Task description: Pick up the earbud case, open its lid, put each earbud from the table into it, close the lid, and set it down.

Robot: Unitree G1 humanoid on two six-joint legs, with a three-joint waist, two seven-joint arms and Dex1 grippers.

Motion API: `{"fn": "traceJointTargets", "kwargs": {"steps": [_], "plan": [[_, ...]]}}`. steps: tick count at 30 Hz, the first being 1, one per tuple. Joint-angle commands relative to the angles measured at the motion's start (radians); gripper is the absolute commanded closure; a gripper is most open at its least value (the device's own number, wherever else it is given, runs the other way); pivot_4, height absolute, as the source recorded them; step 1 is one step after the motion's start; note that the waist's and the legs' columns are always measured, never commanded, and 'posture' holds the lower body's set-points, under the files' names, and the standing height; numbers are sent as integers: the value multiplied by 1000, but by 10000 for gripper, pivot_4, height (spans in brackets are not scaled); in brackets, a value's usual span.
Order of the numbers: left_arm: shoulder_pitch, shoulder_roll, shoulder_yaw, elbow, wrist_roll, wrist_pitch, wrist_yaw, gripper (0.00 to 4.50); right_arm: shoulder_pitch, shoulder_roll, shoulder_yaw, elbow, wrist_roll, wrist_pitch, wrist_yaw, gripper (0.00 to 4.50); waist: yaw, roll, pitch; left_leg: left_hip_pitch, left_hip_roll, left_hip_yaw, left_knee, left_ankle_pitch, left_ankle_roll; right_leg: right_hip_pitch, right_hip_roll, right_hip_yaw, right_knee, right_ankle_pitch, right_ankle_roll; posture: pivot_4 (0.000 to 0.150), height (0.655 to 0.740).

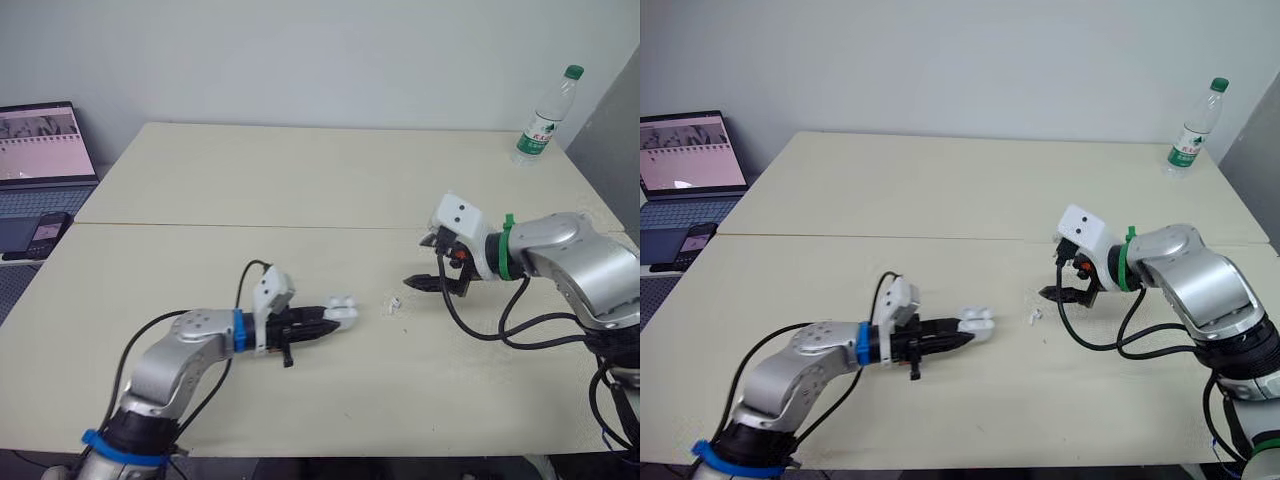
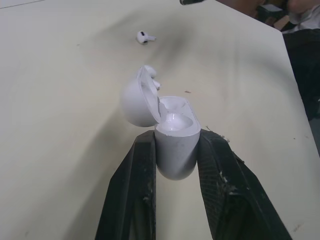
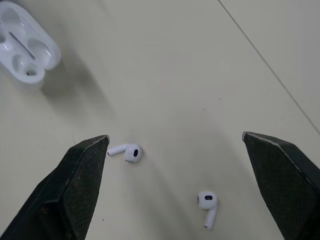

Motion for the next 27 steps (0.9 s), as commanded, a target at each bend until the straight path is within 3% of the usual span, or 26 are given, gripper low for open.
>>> {"fn": "traceJointTargets", "kwargs": {"steps": [1, 12, 21, 27], "plan": [[12, 15, 82, -35, -34, -45, 7, 36860, 17, 48, 3, -28, 14, 75, -63, 292, 0, 0, 0, 0, 0, 0, 0, 0, 0, 0, 0, 0, 0, 0, 0, 1500, 7362], [19, -12, 110, -50, -33, -76, 61, 36860, 160, 295, -90, -38, -4, 228, -329, 292, 0, 0, 0, -2, 0, 0, 0, 0, 0, -1, 0, 0, 0, 0, 0, 1500, 7362], [3, -10, 95, -25, -24, -86, 56, 36860, 234, 362, -103, -95, 3, 259, -441, 292, 0, -1, 0, -1, 0, -1, 0, 0, 0, -1, 1, 0, 0, 0, 0, 1500, 7362], [1, -2, 91, -19, -18, -91, 45, 36860, 255, 331, -70, -148, -6, 232, -476, 292, -1, -1, 0, -2, 0, -1, 0, 0, 0, -1, 2, 0, -1, 0, 0, 1500, 7362]]}}
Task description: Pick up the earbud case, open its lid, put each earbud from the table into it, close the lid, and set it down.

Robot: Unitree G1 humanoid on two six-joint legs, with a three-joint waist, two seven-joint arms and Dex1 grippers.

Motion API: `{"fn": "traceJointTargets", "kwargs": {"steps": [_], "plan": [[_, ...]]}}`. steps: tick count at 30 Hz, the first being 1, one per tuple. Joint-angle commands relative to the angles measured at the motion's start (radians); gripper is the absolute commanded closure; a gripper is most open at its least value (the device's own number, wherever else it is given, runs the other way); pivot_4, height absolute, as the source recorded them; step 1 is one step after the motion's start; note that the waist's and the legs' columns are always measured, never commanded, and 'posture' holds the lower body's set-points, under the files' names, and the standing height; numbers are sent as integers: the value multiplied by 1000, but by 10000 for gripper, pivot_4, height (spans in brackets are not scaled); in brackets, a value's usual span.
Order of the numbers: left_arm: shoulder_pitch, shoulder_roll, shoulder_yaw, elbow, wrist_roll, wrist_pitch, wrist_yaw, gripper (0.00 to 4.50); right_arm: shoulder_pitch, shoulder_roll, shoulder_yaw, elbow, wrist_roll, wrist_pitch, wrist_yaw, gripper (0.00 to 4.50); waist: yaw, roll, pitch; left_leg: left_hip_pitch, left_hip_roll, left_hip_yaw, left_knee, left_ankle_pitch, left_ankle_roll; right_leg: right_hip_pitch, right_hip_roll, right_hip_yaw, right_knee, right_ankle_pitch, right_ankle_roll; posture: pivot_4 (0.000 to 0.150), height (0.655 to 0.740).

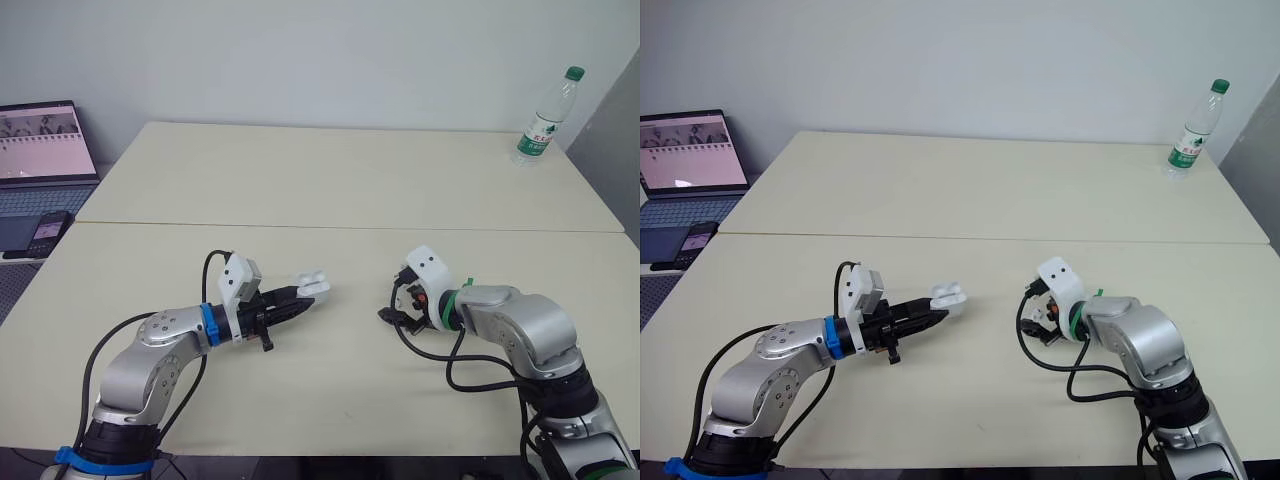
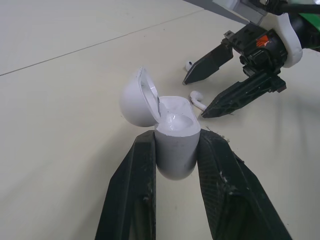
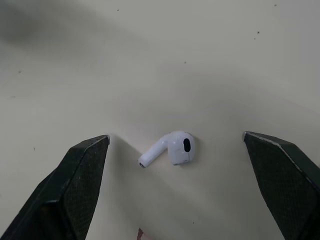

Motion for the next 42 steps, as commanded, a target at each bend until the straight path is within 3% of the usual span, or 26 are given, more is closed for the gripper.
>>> {"fn": "traceJointTargets", "kwargs": {"steps": [1, 9, 16, 26, 29, 35, 42], "plan": [[-12, 13, -5, -16, -4, -23, -13, 36860, 6, -21, 6, -53, 2, 1, -13, 292, 0, 0, 0, 0, 0, 0, 0, 0, 0, 0, 0, 0, 0, 0, 0, 1500, 7362], [-15, 16, -7, -6, 2, -27, -15, 36860, 0, -61, 1, -86, 13, -63, 4, 292, 0, 0, 0, 0, 0, 0, 0, 0, 0, 0, 0, 0, 0, 0, 0, 1500, 7362], [-13, 18, -11, 1, 9, -34, -20, 36860, -12, -265, 83, -74, 0, -257, 176, 292, 0, 0, 0, 0, 0, 1, 0, 0, 0, 0, 0, -1, -1, 0, 0, 1500, 7362], [-16, 16, -18, 11, 18, -41, -19, 36860, -47, -245, 125, 83, -53, -383, 200, 292, 0, -1, 0, 0, 1, 1, 0, 0, 0, 0, 0, 0, 0, 0, 0, 1500, 7362], [-14, 17, -16, 10, 19, -42, -18, 36860, -51, -255, 149, 140, -82, -439, 221, 5868, 0, -1, 0, 0, 1, 1, 0, 0, 0, 0, 0, 0, -1, 0, 0, 1500, 7362], [-7, 24, -11, 10, 22, -45, -18, 36860, -49, -259, 157, 161, -97, -474, 267, 26605, 0, -1, 0, 0, 1, 1, 0, 0, 0, 0, 0, 0, -1, 0, 0, 1500, 7362], [-8, 25, -16, 14, 27, -48, -17, 36860, -53, -238, 159, 165, -100, -504, 303, 26605, 1, -1, 0, 0, 1, 1, 0, 0, 0, 0, 0, 0, 0, 0, 0, 1500, 7362]]}}
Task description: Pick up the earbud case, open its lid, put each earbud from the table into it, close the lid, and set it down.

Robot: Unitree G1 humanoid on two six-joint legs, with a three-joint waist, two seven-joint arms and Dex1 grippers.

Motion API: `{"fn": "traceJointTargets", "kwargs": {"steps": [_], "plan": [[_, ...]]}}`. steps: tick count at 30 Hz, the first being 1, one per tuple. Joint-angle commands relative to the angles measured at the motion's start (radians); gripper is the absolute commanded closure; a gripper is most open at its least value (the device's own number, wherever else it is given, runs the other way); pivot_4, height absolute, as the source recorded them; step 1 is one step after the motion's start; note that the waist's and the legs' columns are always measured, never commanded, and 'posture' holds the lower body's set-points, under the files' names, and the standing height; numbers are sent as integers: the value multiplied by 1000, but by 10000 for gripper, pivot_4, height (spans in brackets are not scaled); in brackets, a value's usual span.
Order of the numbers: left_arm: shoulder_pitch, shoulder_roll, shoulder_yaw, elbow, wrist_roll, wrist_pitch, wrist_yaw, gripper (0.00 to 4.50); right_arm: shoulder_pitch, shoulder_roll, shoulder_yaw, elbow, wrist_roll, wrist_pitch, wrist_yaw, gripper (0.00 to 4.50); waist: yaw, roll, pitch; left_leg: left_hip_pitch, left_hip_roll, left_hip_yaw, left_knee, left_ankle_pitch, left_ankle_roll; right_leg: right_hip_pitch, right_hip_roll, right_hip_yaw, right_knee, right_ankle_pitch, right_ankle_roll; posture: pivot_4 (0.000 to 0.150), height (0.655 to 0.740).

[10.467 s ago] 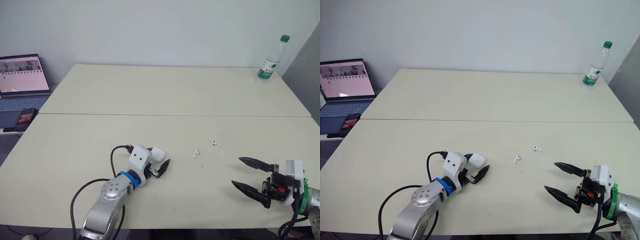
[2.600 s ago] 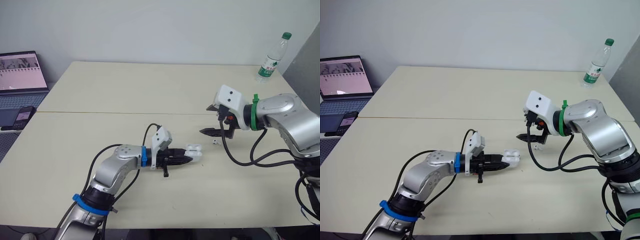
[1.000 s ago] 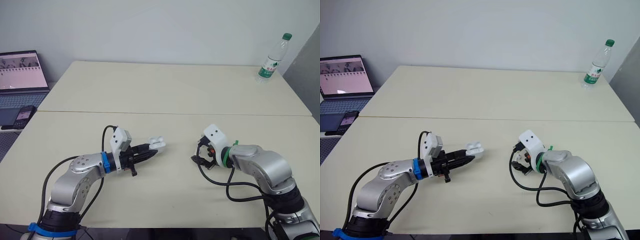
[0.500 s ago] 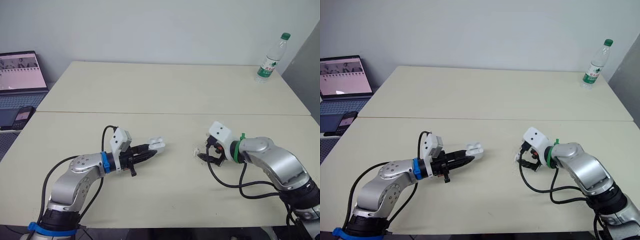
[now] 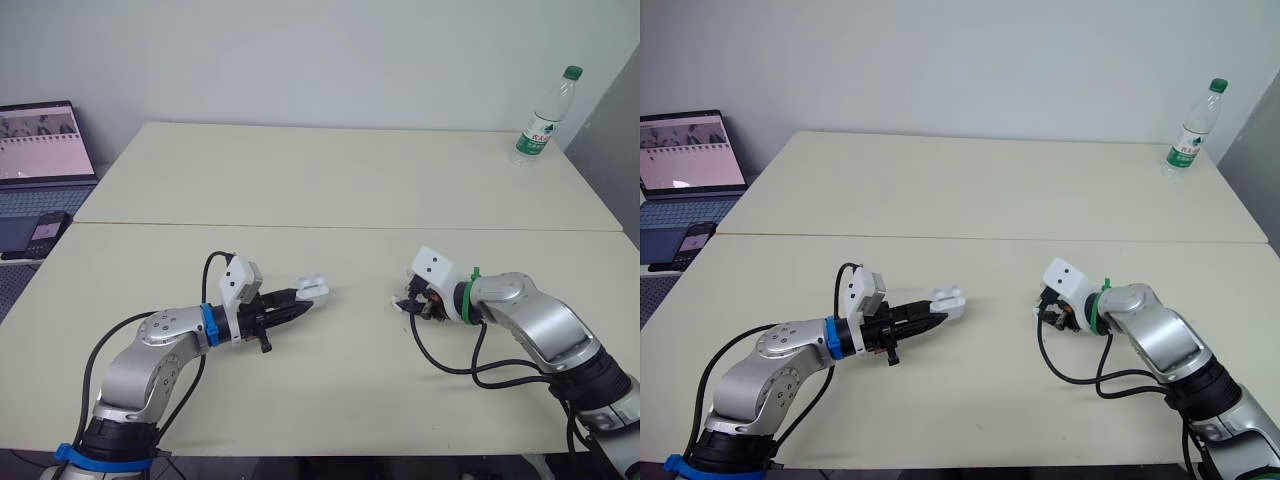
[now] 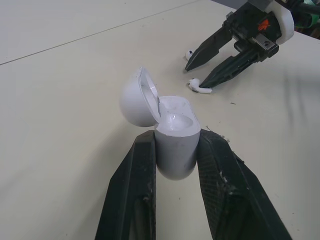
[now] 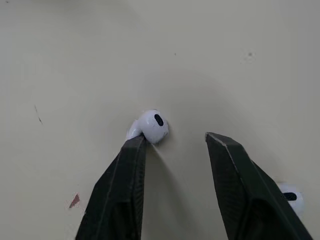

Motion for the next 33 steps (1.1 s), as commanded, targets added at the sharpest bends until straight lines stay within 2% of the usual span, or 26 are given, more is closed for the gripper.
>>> {"fn": "traceJointTargets", "kwargs": {"steps": [1, 12, 17, 33], "plan": [[-4, 8, 1, -16, 4, -27, 0, 36860, -18, 5, -13, -10, -6, -23, 22, 26605, 0, 0, 0, 0, 0, 0, 0, 0, 0, 0, 0, 0, 0, 0, 0, 1500, 7362], [-2, 7, -1, -12, 14, -34, 0, 36860, -15, 15, -14, -1, -21, -33, 46, 26605, 0, 0, 0, 0, 0, 0, 0, 0, 0, 0, 0, 0, 0, 0, 0, 1500, 7362], [-1, 8, -2, -12, 19, -35, -1, 36860, -11, 12, -10, 0, -25, -35, 66, 42214, 0, 0, 0, 0, 0, 0, 0, 0, 0, 0, 0, 0, 0, 0, 0, 1500, 7362], [-5, 7, -5, 3, 27, -43, -7, 36860, -40, 6, -53, -44, 1, -40, 94, 42214, 0, 0, 0, 0, 0, 0, 0, 0, 0, 0, 0, 0, 0, 0, 0, 1500, 7362]]}}
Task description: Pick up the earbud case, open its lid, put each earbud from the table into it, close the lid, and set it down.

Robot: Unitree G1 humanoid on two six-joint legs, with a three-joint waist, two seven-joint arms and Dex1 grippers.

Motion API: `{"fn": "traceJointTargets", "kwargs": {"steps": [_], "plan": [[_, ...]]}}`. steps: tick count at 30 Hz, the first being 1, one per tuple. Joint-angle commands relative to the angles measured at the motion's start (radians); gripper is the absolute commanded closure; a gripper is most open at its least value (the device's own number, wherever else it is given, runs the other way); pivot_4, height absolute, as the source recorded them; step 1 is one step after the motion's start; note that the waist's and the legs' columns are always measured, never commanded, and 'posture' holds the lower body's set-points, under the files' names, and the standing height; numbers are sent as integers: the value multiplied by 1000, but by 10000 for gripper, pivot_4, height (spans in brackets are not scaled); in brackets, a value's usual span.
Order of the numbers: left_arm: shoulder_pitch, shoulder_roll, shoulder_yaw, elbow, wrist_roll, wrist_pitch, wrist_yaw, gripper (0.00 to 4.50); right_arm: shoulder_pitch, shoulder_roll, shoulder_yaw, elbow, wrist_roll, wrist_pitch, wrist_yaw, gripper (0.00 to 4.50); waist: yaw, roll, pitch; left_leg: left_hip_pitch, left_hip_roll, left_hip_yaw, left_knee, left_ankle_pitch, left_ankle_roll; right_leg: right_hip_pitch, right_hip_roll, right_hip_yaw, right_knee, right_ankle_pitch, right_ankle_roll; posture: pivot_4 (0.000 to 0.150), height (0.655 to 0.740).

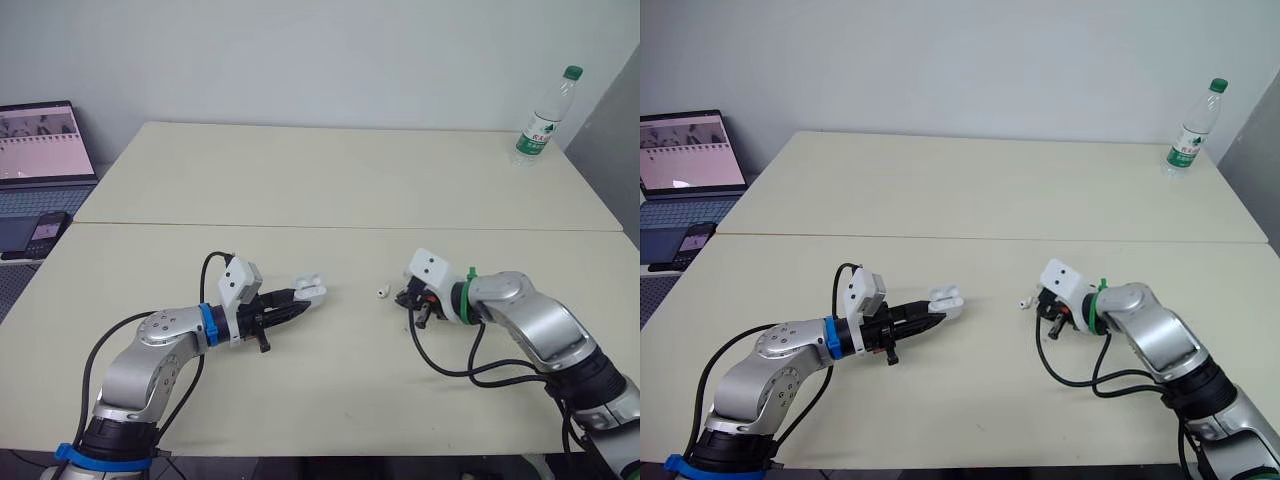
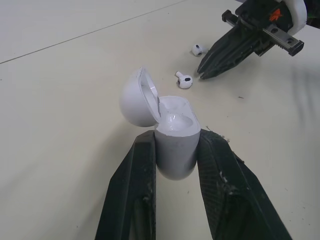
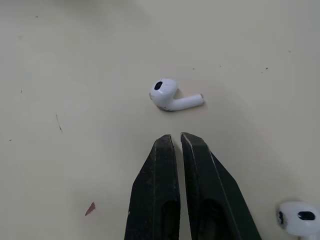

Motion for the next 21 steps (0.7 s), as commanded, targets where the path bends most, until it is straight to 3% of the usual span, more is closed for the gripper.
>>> {"fn": "traceJointTargets", "kwargs": {"steps": [1, 3, 8, 21], "plan": [[-5, 6, -4, -10, -1, -25, -6, 36860, -42, -16, -17, -64, 16, -29, 49, 40649, 0, 0, 0, 0, 0, 0, 0, 0, 0, 0, 0, 0, 0, 0, 0, 1500, 7362], [-5, 5, -5, -9, 1, -26, -6, 36860, -47, -24, -2, -66, 13, -40, 77, 36608, 0, 0, 0, 0, 0, 0, 0, 0, 0, 0, 0, 0, 0, 0, 0, 1500, 7362], [-8, 4, -8, -5, 2, -28, -4, 36860, -64, 7, 26, -4, -27, -96, 79, 19184, 0, 0, 0, 0, 0, 0, 0, 0, 0, 0, 0, 0, 0, 0, 0, 1500, 7362], [15, 10, 2, -14, 2, -41, 8, 36860, -152, 71, 95, 209, -95, -226, 174, 19184, 0, 0, 0, 1, 0, 1, 0, 0, 0, 0, -1, 0, 0, 0, 0, 1500, 7362]]}}
